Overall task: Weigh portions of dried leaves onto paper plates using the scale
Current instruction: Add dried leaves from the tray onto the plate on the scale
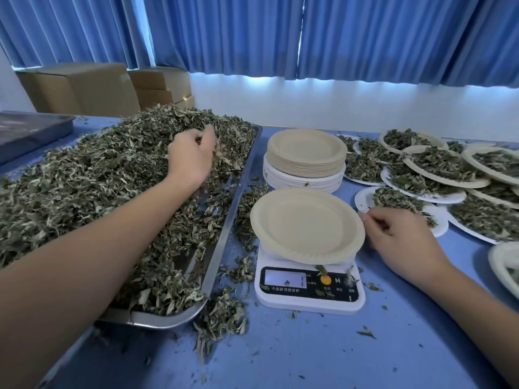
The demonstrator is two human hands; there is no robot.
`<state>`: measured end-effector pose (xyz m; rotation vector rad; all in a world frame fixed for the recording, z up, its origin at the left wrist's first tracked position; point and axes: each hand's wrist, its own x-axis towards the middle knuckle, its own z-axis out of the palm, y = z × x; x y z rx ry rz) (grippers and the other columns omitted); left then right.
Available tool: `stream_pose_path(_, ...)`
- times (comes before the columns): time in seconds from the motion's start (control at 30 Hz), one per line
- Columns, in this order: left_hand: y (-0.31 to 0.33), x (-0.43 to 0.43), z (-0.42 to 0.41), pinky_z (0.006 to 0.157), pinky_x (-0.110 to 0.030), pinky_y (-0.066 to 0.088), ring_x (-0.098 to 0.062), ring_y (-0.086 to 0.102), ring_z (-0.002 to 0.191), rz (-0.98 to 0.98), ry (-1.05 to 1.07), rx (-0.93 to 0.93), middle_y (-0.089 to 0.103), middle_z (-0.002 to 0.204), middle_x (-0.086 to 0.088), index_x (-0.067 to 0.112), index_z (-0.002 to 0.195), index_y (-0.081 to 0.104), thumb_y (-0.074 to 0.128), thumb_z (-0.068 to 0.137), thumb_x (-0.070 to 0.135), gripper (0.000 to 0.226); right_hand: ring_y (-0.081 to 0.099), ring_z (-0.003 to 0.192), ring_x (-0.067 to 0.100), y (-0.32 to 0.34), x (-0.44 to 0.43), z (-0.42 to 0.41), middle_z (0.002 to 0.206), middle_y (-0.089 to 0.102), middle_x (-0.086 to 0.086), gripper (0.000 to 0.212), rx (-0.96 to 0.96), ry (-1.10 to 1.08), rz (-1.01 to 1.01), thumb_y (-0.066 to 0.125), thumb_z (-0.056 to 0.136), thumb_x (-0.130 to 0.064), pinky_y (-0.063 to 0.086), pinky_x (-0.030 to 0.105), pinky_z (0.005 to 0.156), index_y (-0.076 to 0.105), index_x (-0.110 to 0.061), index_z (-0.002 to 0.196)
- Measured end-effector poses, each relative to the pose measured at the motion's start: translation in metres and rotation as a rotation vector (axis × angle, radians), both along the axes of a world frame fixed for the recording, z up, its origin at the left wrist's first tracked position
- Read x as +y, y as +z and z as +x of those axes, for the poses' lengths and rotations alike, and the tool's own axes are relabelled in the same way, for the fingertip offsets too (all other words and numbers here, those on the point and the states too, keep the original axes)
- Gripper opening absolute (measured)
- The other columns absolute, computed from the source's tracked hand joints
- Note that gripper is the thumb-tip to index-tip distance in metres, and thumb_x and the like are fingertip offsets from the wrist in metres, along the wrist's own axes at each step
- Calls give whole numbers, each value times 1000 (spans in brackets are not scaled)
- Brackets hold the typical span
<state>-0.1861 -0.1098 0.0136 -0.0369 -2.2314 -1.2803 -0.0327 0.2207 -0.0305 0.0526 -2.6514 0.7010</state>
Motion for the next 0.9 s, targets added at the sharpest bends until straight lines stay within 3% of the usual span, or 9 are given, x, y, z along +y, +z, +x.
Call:
stream_pose_path(0.1,8,-5,1,39,-22,25,-5,28,34,403,26,-52,32,40,10,23,58,34,48,102,52,54,56,56,28,-1,1,0,55,59,7,45,-1,-5,7,52,103,-32,51,43,64,54,-11,63)
stream_pose_path(0.23,10,-14,2,53,-31,23,-9,23,44,378,39,-106,25,55,5,24,62,26,47,96,66,58,56,56,27,-1,1,1,55,58,7,45,-11,-2,10,52,103,-32,52,44,64,54,-12,62)
stream_pose_path(0.33,13,-14,5,75,-39,49,-19,50,67,550,-59,-151,49,76,-7,21,75,40,51,97,61,47,58,58,29,0,2,1,57,61,8,44,-26,-4,-2,51,103,-33,54,46,66,57,-10,66)
stream_pose_path(0.4,20,-11,8,85,-49,57,-27,60,80,745,-83,-171,58,89,-12,18,83,47,55,98,54,39,59,59,28,0,2,1,58,62,8,44,-33,-4,-9,51,103,-34,55,46,68,58,-11,66)
stream_pose_path(0.53,33,0,11,75,-43,50,-23,49,82,943,22,-188,48,92,-9,19,75,40,58,97,51,43,59,58,29,1,2,1,57,62,8,44,-37,-1,-16,51,103,-35,56,47,68,57,-12,65)
stream_pose_path(0.6,39,8,15,70,-42,52,-24,54,76,987,27,-176,55,88,-8,17,76,45,59,98,48,40,59,59,30,1,1,2,58,62,9,44,-44,-4,-19,51,103,-35,56,48,68,57,-12,66)
stream_pose_path(0.67,44,18,22,69,-43,60,-25,66,70,1024,-54,-180,69,88,-9,12,88,59,61,98,43,33,59,59,31,2,1,2,58,62,9,44,-50,-6,-20,51,103,-35,56,49,68,58,-11,66)
stream_pose_path(0.77,50,39,36,67,-37,58,-20,68,62,1028,-253,-236,72,81,-7,7,103,65,64,97,42,35,59,60,32,2,0,2,60,63,10,45,-59,-9,-16,51,103,-35,56,47,69,58,-9,68)
stream_pose_path(0.9,45,78,62,60,-35,55,-20,64,55,950,-502,-328,68,67,-6,5,101,65,62,97,43,38,57,58,32,3,-1,3,60,62,12,46,-64,-10,-18,50,103,-35,55,48,67,57,-7,68)
